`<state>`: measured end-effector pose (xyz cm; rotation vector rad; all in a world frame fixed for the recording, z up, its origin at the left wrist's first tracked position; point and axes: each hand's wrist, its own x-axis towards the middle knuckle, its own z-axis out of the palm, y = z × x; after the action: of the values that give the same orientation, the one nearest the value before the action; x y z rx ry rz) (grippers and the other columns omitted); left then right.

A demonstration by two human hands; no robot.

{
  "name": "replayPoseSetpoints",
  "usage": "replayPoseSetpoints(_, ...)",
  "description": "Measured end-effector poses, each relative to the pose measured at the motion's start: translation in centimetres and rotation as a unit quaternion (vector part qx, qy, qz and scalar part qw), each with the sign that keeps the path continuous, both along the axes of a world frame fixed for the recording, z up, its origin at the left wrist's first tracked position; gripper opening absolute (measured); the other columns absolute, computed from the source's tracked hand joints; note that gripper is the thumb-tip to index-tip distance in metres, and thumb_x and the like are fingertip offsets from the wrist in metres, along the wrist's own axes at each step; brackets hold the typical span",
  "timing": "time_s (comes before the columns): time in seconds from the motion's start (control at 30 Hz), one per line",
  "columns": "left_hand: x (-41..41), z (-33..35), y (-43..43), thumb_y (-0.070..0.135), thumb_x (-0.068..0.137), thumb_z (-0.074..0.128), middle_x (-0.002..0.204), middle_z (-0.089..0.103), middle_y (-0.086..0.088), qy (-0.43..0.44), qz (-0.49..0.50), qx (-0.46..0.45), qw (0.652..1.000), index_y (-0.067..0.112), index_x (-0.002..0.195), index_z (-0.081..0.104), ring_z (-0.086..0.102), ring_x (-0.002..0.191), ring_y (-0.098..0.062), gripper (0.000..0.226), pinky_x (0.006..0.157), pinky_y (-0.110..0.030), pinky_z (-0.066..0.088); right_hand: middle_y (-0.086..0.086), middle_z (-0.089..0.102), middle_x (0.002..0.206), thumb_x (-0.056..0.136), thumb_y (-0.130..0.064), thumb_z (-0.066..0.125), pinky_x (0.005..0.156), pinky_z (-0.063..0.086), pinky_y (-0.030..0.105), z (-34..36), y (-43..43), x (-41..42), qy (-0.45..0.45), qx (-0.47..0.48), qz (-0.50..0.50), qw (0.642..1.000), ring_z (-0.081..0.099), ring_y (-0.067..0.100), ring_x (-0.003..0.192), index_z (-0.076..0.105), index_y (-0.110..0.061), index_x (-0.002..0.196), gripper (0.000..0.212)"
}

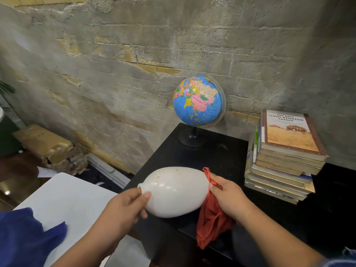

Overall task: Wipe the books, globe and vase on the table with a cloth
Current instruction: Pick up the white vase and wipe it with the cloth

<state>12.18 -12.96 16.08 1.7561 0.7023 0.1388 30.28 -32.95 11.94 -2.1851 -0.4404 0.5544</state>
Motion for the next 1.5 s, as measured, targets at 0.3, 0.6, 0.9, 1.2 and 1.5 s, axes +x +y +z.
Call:
replayPoseSetpoints(0.3,0.3,-0.1,0.1,0.031,0.097,0.048,0.052,0.050,-0.001,0.016,0.043,0.009,0.999,0.018,0.085,0.067,0.041,0.057,-0.014,0.026,0.064,-0.032,0.041,-0.011,0.054,0.136,0.098,-0.029,0.049,0.112,0.035,0.033,-0.1,0.2,-0.4,0.027,0.036,-0.016,0.999,0.048,0.013,0.127,0.049,-0.040,0.136,0.040)
replayPoseSetpoints(0.6,-0.1,-0.3,0.0,0.031,0.097,0.047,0.054,0.055,-0.002,0.013,0.033,0.094,0.995,0.013,0.082,0.064,0.047,0.059,-0.012,0.030,0.063,-0.027,0.043,-0.008,0.053,0.138,0.099,-0.029,0.048,0.111,0.034,0.029,1.4,0.6,-0.5,0.004,0.015,0.017,1.000,0.048,0.015,0.127,0.047,-0.037,0.138,0.040)
replayPoseSetpoints(0.9,-0.4,-0.3,-0.3,0.029,0.096,0.049,0.058,0.056,-0.003,0.009,0.030,0.104,0.994,0.019,0.080,0.065,0.050,0.062,-0.013,0.025,0.067,-0.027,0.046,-0.005,0.054,0.138,0.100,-0.024,0.047,0.111,0.032,0.027,2.6,0.8,-1.4,0.020,0.027,0.032,0.999,0.048,0.014,0.128,0.048,-0.030,0.140,0.040)
replayPoseSetpoints(1.2,-0.5,0.0,-0.7,0.030,0.096,0.049,0.062,0.058,-0.005,0.012,0.022,0.116,0.993,0.022,0.083,0.065,0.051,0.063,-0.013,0.023,0.066,-0.025,0.046,-0.010,0.053,0.138,0.095,-0.029,0.053,0.114,0.030,0.028,2.9,1.4,-2.7,-0.022,0.065,0.065,0.996,0.046,0.010,0.130,0.052,-0.037,0.135,0.040)
replayPoseSetpoints(1.5,-0.5,0.5,-1.5,0.029,0.095,0.051,0.062,0.057,-0.005,0.007,0.004,0.158,0.987,0.018,0.080,0.064,0.053,0.064,-0.014,0.023,0.063,-0.021,0.045,-0.007,0.050,0.139,0.098,-0.028,0.050,0.113,0.030,0.028,4.8,1.6,-3.3,-0.059,0.027,0.089,0.994,0.045,0.013,0.130,0.047,-0.038,0.138,0.042)
